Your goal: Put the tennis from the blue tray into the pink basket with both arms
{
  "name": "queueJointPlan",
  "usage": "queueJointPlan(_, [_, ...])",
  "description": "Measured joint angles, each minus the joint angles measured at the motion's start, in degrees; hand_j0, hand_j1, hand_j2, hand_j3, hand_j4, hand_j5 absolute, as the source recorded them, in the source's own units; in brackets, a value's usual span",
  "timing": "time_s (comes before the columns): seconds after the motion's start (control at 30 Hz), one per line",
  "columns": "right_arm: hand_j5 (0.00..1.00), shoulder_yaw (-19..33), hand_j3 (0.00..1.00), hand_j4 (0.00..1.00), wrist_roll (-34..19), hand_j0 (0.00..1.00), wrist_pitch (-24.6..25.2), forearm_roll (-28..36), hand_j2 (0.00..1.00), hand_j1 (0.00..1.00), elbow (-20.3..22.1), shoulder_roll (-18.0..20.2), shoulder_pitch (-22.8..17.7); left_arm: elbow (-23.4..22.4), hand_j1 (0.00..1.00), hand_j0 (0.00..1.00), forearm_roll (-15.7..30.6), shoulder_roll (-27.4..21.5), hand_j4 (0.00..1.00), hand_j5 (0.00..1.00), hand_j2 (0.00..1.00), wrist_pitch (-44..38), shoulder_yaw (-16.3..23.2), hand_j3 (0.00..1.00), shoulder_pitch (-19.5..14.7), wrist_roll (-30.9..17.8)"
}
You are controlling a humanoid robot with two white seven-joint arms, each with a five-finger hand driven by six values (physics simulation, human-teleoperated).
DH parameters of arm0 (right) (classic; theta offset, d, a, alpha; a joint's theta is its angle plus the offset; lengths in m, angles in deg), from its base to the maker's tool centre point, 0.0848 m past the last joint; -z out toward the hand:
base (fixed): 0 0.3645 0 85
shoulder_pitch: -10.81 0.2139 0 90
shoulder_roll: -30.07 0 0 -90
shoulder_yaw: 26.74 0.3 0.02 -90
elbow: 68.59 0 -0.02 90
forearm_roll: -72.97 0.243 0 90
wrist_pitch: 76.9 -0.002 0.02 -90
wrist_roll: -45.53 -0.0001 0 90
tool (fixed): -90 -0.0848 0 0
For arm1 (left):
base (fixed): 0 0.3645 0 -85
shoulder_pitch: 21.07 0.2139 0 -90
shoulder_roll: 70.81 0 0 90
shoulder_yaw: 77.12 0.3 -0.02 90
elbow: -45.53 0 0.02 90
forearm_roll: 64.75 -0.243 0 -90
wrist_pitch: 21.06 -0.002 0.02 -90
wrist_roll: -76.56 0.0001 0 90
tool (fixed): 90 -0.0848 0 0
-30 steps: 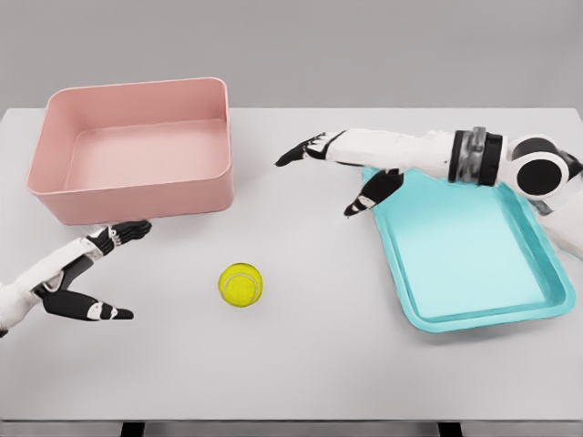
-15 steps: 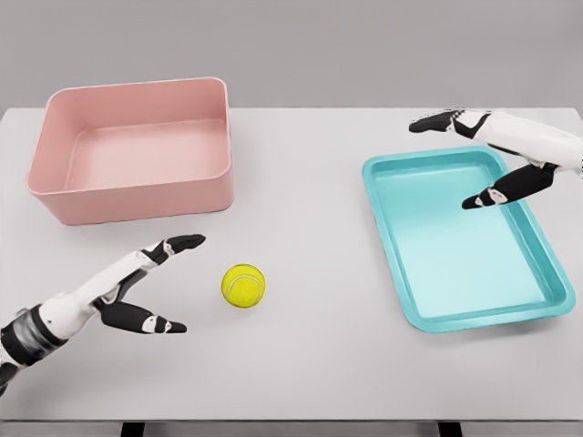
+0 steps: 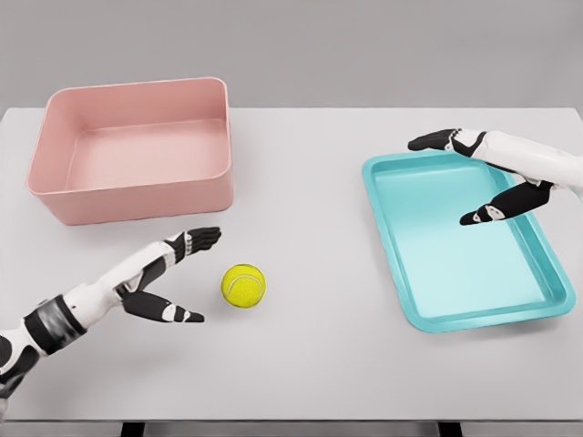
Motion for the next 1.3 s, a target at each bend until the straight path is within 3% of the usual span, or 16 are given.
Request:
queueJointPlan(0.53, [1.00,0.0,1.00,1.00,0.0,1.00,-0.1,0.1,1.00,1.00,0.3,-1.0,0.0,-0.2,1.00,1.00,-12.6,3.7,1.00,1.00,1.00,-1.4,0.3,1.00,-2.1,0.0])
queueJointPlan(1.3, [1.00,1.7,1.00,1.00,0.0,1.00,0.0,0.2,1.00,1.00,1.5,-1.6,-3.0,-2.1,1.00,1.00,-14.5,7.9,1.00,1.00,1.00,-5.4,3.9,1.00,-5.3,0.1])
